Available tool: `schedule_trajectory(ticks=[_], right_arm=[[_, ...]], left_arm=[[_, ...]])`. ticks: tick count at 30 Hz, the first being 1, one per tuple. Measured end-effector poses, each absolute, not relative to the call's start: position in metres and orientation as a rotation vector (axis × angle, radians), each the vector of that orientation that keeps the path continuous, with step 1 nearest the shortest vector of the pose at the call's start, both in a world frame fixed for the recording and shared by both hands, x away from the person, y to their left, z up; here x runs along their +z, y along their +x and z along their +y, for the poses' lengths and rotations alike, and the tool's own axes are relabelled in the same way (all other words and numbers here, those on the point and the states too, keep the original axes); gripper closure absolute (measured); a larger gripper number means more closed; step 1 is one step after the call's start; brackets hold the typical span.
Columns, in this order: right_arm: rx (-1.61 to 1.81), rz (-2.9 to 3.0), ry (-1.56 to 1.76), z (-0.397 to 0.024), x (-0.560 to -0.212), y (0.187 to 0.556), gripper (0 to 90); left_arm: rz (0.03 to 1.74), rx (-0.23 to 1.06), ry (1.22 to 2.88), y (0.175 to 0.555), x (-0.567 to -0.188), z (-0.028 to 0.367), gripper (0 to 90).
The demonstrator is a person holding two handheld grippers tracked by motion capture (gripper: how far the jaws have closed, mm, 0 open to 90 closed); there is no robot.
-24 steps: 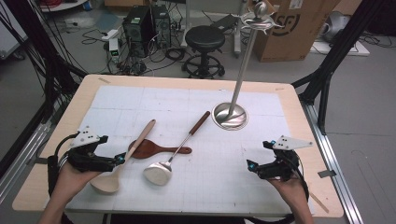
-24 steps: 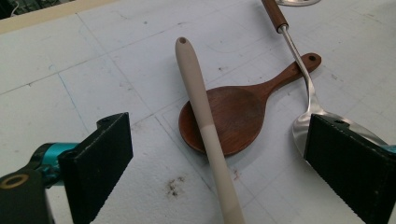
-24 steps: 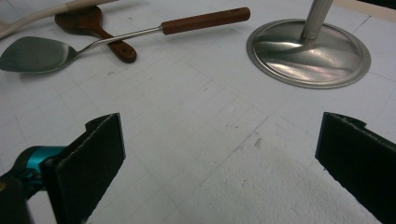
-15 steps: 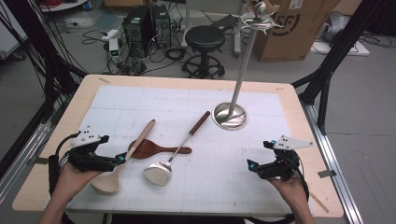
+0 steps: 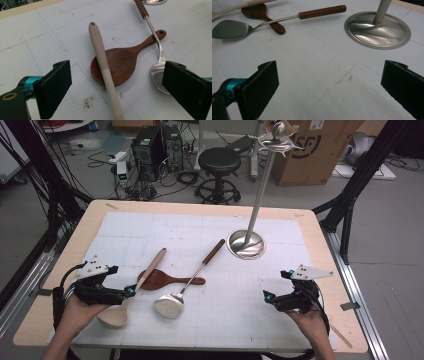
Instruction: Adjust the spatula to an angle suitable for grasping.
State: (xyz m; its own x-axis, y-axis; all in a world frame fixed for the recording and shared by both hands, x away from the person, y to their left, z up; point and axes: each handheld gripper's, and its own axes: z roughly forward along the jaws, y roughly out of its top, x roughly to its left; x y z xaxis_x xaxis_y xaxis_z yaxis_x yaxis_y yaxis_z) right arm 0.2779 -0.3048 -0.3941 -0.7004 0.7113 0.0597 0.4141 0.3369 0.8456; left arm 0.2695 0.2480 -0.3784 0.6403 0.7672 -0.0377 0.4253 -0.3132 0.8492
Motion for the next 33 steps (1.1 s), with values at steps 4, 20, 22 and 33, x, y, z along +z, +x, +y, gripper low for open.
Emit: schedule_trajectory(ticks=[4, 20, 22, 33], right_arm=[[1.295, 2.293, 0.990, -0.304, -0.395, 0.279, 0.2], [1.314, 2.279, 1.004, -0.305, -0.393, 0.275, 0.2], [1.312, 2.280, 1.004, -0.304, -0.393, 0.274, 0.2], [1.311, 2.274, 0.991, -0.303, -0.391, 0.275, 0.2]], left_arm=[[0.930, 0.467, 1.945, 0.269, -0.378, 0.246, 10.7], [0.822, 0.397, 1.987, 0.282, -0.374, 0.206, 15.0], [0.816, 0.387, 1.995, 0.285, -0.373, 0.199, 16.7], [0.796, 0.355, 2.007, 0.302, -0.371, 0.167, 20.0]])
